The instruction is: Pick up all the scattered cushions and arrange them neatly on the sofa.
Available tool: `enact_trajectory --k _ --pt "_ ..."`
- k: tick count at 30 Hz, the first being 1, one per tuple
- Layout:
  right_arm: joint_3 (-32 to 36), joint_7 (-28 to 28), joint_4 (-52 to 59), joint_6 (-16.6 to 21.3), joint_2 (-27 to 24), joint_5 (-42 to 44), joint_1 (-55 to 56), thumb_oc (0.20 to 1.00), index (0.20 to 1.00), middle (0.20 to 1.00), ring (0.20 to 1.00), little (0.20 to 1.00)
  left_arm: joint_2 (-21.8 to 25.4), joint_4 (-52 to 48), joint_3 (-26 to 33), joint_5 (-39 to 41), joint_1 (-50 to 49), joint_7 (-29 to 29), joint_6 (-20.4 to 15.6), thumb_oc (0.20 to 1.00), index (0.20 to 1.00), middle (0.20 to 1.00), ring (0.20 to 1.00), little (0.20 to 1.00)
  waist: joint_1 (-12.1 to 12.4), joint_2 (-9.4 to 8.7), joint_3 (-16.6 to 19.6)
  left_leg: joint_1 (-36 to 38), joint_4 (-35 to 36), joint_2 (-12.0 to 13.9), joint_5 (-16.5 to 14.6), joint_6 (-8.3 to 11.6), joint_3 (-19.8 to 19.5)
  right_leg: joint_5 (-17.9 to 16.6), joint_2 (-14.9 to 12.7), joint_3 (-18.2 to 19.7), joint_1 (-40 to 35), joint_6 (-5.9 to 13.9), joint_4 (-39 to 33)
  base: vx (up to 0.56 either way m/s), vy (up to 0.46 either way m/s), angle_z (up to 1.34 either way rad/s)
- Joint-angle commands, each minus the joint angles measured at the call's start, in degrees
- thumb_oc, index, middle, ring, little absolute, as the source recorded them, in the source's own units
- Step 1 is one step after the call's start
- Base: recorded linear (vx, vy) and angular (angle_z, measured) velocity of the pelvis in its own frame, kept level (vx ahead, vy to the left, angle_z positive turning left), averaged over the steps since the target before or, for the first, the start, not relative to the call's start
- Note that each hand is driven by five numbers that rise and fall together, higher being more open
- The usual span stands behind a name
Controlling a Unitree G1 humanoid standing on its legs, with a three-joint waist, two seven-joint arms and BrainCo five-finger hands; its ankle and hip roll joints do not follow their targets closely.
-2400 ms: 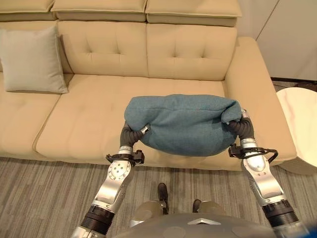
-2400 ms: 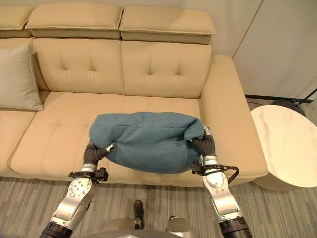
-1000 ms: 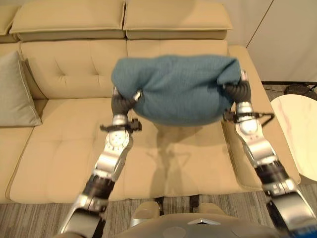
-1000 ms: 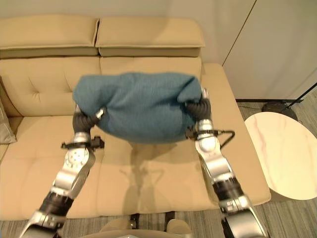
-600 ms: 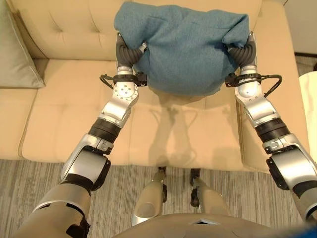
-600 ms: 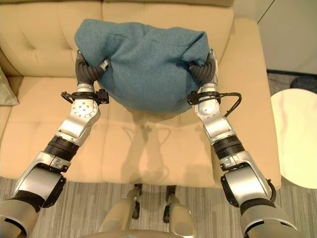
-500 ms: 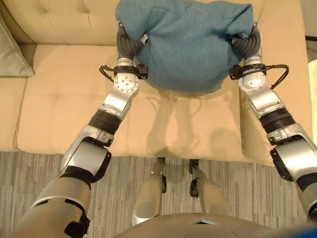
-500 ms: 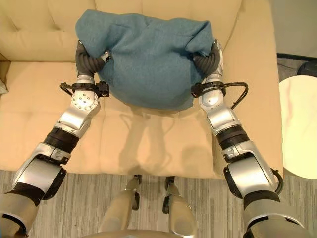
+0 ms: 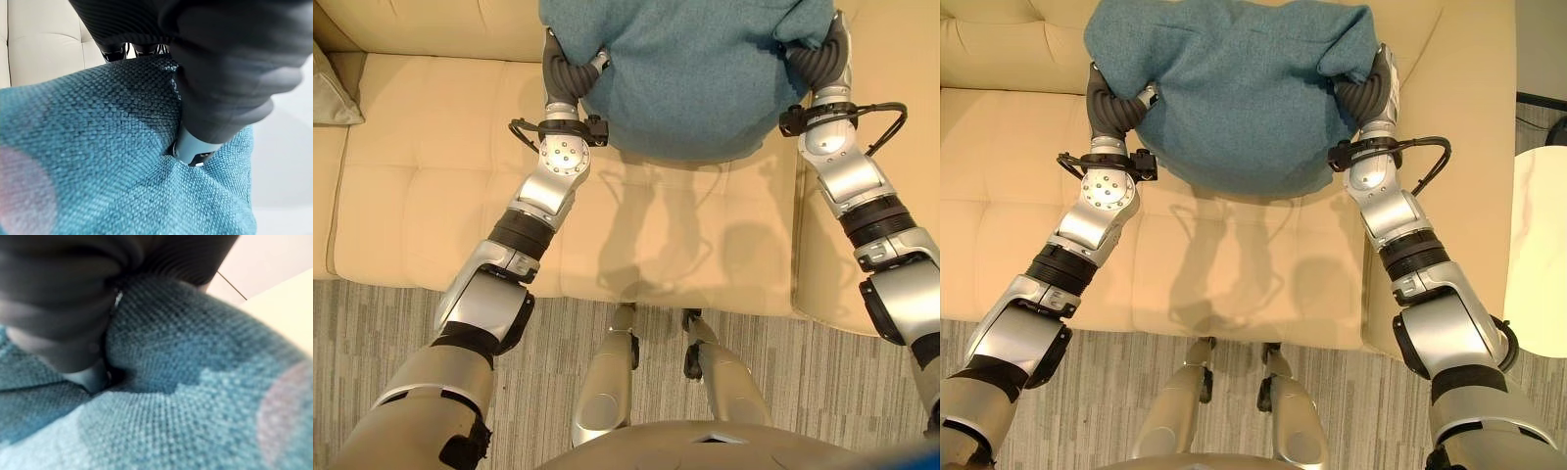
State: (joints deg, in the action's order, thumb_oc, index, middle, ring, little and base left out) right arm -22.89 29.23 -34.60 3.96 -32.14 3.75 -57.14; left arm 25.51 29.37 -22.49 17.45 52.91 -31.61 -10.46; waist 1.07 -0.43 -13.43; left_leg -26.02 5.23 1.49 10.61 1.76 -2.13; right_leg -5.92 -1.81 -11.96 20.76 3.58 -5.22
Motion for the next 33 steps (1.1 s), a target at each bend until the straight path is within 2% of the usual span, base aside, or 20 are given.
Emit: enact_trajectory --k 1,12,13,14,15,17,20,23,26,28,31,32,33 --pt "0.7 2.0 3.4 3.9 -0.5 -0.7 -5.1 0.2 0.2 0.2 0.2 0.2 0.0 -5.0 -0.9 -0.3 5.5 -0.1 -6.7 0.2 0.2 0.2 0.2 0.2 1.3 -2.59 5.2 2.2 -0.2 2.1 -3.9 6.36 2.8 1.2 -5.3 0.0 -0.3 6.35 0.2 0.0 0.0 0.0" --pt "-2.6 0.4 -3.0 2.4 -5.1 -1.8 -7.1 0.2 0.2 0.2 0.2 0.2 -0.9 -3.6 -2.2 0.5 6.3 1.6 -6.6 0.2 0.2 0.2 0.2 0.2 1.8 -1.99 4.0 -1.9 -0.2 2.0 -2.5 7.12 2.2 0.6 -5.5 -0.7 3.7 6.55 0.2 -0.01 -0.028 0.06" --pt "-2.8 0.4 -4.0 2.4 -5.3 -1.7 -7.3 0.467 0.467 0.467 0.467 0.467 -1.0 -2.8 -2.3 0.4 6.5 1.4 -6.5 0.548 0.548 0.548 0.548 0.548 1.8 -2.01 4.2 -2.0 -0.2 2.1 -2.8 7.19 2.2 0.8 -5.4 -0.7 3.8 6.56 0.2 0.01 -0.033 0.03" --pt "-3.1 0.4 -4.9 2.2 -5.4 -1.5 -7.5 0.774 0.774 0.774 0.774 0.774 -1.1 -1.8 -2.3 0.5 6.8 1.2 -6.3 0.871 0.871 0.871 0.871 0.871 1.8 -2.07 4.3 -2.1 -0.2 2.1 -2.7 7.22 2.1 0.8 -5.4 -0.7 3.9 6.59 0.2 0.02 -0.031 0.02" --pt "-3.8 0.4 -6.7 1.9 -5.7 -1.1 -8.6 1.0 1.0 1.0 1.0 1.0 -1.1 0.0 -2.7 0.6 7.8 0.9 -6.1 1.0 1.0 1.0 1.0 1.0 1.7 -2.16 4.3 -2.3 -0.2 2.1 -2.7 7.25 2.1 0.8 -5.3 -0.6 4.1 6.61 0.2 0.0 -0.031 0.02" --pt "-5.6 -0.1 -9.6 1.3 -6.7 -0.2 -11.0 1.0 1.0 1.0 1.0 1.0 0.3 4.0 -3.9 1.2 10.5 1.0 -5.6 1.0 1.0 1.0 1.0 1.0 1.4 -2.37 4.5 -2.4 -0.2 2.1 -2.5 7.31 2.0 0.6 -5.2 -0.5 4.2 6.66 0.2 0.0 0.0 0.0" --pt "-7.2 -1.2 -17.6 0.7 -8.9 5.3 -15.4 1.0 1.0 1.0 1.0 1.0 6.5 16.5 -6.2 4.2 19.0 2.8 -3.5 1.0 1.0 1.0 1.0 1.0 0.8 -2.22 4.9 -2.5 -0.2 2.0 -2.4 7.27 2.1 0.2 -5.1 -0.3 4.5 6.96 0.2 0.0 0.0 0.0" --pt "-5.5 -1.5 -20.5 -1.0 -11.1 8.7 -15.0 1.0 1.0 1.0 1.0 1.0 10.3 20.9 -5.6 6.8 19.9 4.0 -2.3 1.0 1.0 1.0 1.0 1.0 0.5 -2.07 5.2 -2.1 -0.2 2.0 -2.6 7.13 2.1 0.1 -5.0 -0.3 4.2 6.99 0.2 0.0 0.0 0.0" --pt "-4.6 -1.5 -20.9 -0.6 -13.3 10.6 -14.7 1.0 1.0 1.0 1.0 1.0 12.5 22.9 -5.3 6.9 19.7 4.8 -1.9 1.0 1.0 1.0 1.0 1.0 0.2 -2.3 5.7 -1.5 -0.2 2.2 -2.8 7.11 2.3 0.2 -4.9 -0.2 3.8 7.01 0.2 0.01 0.001 0.01" --pt "-1.8 -1.2 -18.6 0.1 -15.5 12.0 -11.8 1.0 1.0 1.0 1.0 1.0 14.2 21.0 -3.2 6.5 16.8 5.0 -1.5 1.0 1.0 1.0 1.0 1.0 -0.1 -2.48 6.5 -0.7 -0.2 2.4 -3.1 7.01 2.3 0.3 -4.9 -0.2 3.2 6.99 0.2 0.03 0.01 0.04" --pt "5.6 -0.9 -9.4 1.2 -17.1 10.3 -0.5 1.0 1.0 1.0 1.0 1.0 15.6 9.2 2.6 3.5 5.3 4.7 -2.1 1.0 1.0 1.0 1.0 1.0 -0.6 -2.84 7.6 0.7 -0.2 2.5 -3.7 6.78 2.5 0.6 -5.0 -0.1 1.7 6.86 0.2 0.02 0.0 0.01" --pt "10.4 -1.3 -3.1 1.6 -16.6 7.9 7.5 1.0 1.0 1.0 1.0 1.0 15.1 1.3 7.1 1.9 -3.3 4.9 -2.7 1.0 1.0 1.0 1.0 1.0 -0.9 -3.03 7.9 2.2 -0.2 2.7 -4.2 6.62 2.6 1.1 -5.0 -0.1 0.2 6.68 0.2 0.11 -0.004 0.07" --pt "15.3 -2.2 3.0 1.8 -13.9 4.4 17.1 1.0 1.0 1.0 1.0 1.0 12.7 -6.7 11.9 -0.1 -13.9 5.5 -2.8 1.0 1.0 1.0 1.0 1.0 -1.1 -3.31 8.5 4.0 -0.2 2.8 -4.9 6.38 2.8 1.5 -5.1 0.0 -1.3 6.52 0.2 0.11 -0.01 0.04"
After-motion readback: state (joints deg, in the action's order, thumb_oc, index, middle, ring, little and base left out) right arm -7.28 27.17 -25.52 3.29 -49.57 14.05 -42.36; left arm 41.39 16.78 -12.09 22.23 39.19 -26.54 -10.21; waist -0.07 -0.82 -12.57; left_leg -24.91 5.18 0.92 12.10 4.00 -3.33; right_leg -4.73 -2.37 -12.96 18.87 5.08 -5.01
